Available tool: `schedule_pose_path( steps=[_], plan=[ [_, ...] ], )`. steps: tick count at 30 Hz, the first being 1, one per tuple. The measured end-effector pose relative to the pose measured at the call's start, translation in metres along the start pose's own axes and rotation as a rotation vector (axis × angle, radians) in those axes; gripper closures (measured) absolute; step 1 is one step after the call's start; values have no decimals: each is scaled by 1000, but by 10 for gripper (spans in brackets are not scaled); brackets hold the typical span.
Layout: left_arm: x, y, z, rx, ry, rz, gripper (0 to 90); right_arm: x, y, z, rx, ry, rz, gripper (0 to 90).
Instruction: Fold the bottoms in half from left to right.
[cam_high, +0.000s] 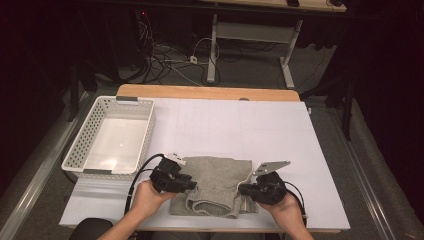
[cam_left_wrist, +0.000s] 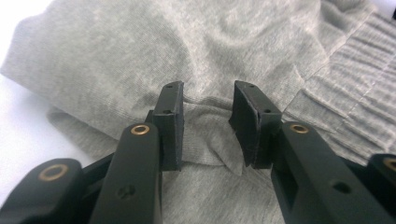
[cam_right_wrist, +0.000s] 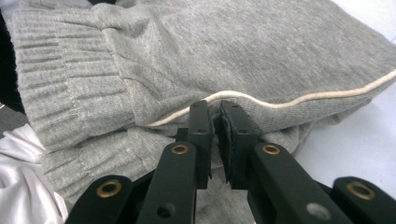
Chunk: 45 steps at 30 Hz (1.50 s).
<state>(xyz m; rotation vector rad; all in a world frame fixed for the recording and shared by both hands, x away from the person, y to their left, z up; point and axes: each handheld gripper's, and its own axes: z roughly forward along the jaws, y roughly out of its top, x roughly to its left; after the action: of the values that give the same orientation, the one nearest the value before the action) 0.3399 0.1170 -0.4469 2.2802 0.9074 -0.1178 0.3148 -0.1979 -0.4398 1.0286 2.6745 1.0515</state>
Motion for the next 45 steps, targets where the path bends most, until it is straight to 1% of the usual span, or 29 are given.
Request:
schedule_pose_path(
  steps=[2,3,5,6,7,9,11,12,14,15,17,19,22,23,24,26,30,33,35,37,40,45],
  plan=[
    [1,1,-2,-10,9,-3,588,0,0,-1,-7,0,3,820],
    [2,1,-3,-22,15,-12,574,0,0,-2,-13,0,6,813],
    [3,1,-4,-30,23,-17,557,-1,1,-6,-33,-7,11,798],
    [6,1,-7,-44,40,-25,552,-1,2,-9,-47,-18,9,794],
    [8,1,-8,-48,53,-28,532,-1,3,-12,-65,-31,13,788],
    [10,1,-9,-57,81,-32,529,-2,4,-19,-93,-66,23,770],
    [12,3,-10,-64,110,-36,503,-5,4,-23,-113,-100,38,744],
    [13,3,-10,-65,125,-33,502,-7,4,-23,-118,-115,46,729],
    [14,5,-8,-68,151,-34,486,-10,4,-22,-120,-129,65,690],
    [14,5,-8,-68,151,-34,478,-10,4,-22,-120,-129,65,690],
    [17,6,-7,-65,171,-31,478,-13,4,-18,-117,-143,78,654],
    [20,7,-7,-65,185,-38,477,-16,5,-15,-113,-147,93,621],
    [25,8,-7,-68,199,-60,465,-19,5,-12,-110,-151,113,573],
    [28,8,-7,-64,202,-68,465,-20,5,-11,-104,-151,119,560],
    [31,8,-6,-67,200,-87,465,-21,4,-10,-94,-152,127,550],
    [35,8,-6,-69,192,-108,465,-22,2,-7,-83,-156,139,536],
    [36,9,-1,-49,199,-106,465,-24,1,-4,-69,-156,157,504],
    [36,10,3,-31,198,-102,465,-26,1,-1,-62,-141,180,495],
    [36,10,6,-25,195,-101,465,-26,2,0,-61,-140,179,497],
    [37,11,8,-18,191,-102,465,-25,3,2,-58,-140,171,504],
    [39,12,11,-16,174,-120,466,-23,6,8,-46,-134,156,528],
    [43,14,14,-22,157,-141,486,-24,12,15,-20,-112,136,630]
  ],
)
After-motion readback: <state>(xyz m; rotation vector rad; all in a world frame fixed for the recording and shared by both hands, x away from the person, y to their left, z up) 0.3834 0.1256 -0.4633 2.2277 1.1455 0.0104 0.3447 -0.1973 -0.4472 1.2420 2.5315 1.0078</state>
